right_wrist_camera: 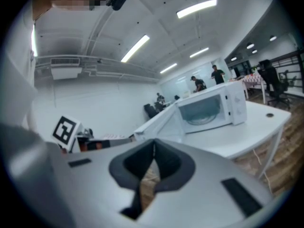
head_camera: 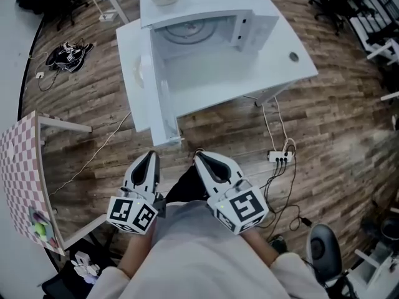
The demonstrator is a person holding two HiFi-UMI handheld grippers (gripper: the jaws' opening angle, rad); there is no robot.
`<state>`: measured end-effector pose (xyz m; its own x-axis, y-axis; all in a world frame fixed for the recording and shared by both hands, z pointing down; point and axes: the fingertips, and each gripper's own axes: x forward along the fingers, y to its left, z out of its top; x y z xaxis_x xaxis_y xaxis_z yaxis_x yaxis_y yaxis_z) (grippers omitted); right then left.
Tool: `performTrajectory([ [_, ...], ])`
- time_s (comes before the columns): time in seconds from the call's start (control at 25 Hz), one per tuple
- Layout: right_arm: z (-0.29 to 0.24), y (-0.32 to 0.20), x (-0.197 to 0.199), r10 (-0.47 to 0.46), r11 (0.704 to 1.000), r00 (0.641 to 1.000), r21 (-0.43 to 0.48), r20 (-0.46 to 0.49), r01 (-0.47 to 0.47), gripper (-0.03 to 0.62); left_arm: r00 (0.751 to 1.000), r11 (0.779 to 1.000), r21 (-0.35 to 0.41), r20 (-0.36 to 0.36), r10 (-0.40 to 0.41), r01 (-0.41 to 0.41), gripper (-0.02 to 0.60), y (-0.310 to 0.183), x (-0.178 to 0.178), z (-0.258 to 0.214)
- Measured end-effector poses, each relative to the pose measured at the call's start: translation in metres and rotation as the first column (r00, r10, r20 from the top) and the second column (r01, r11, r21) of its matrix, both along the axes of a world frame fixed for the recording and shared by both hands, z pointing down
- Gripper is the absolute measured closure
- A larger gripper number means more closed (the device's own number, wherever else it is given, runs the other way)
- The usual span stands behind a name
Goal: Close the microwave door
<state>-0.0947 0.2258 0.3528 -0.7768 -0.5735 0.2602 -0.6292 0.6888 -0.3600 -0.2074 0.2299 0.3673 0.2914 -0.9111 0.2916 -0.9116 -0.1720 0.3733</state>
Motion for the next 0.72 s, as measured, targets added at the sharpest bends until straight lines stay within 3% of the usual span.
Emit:
performTrajectory([
  [0.28,0.000,-0.035,-0.007,0.006,1.000,1.000,-0.002,-0.028,-0.006,0.571,1.000,1.000,-0.022,-0.010,-0.012,0.012,0.565,-0.024,-0.017,0.007],
  [0.72,-0.003,-0.073,-0.025,-0.002,1.000,0.998,0.009,-0.062,0.002,0.571,0.997,0.997,-0.035,-0.040,0.065,-0.066,0.565,-0.044,-0.026,0.015],
])
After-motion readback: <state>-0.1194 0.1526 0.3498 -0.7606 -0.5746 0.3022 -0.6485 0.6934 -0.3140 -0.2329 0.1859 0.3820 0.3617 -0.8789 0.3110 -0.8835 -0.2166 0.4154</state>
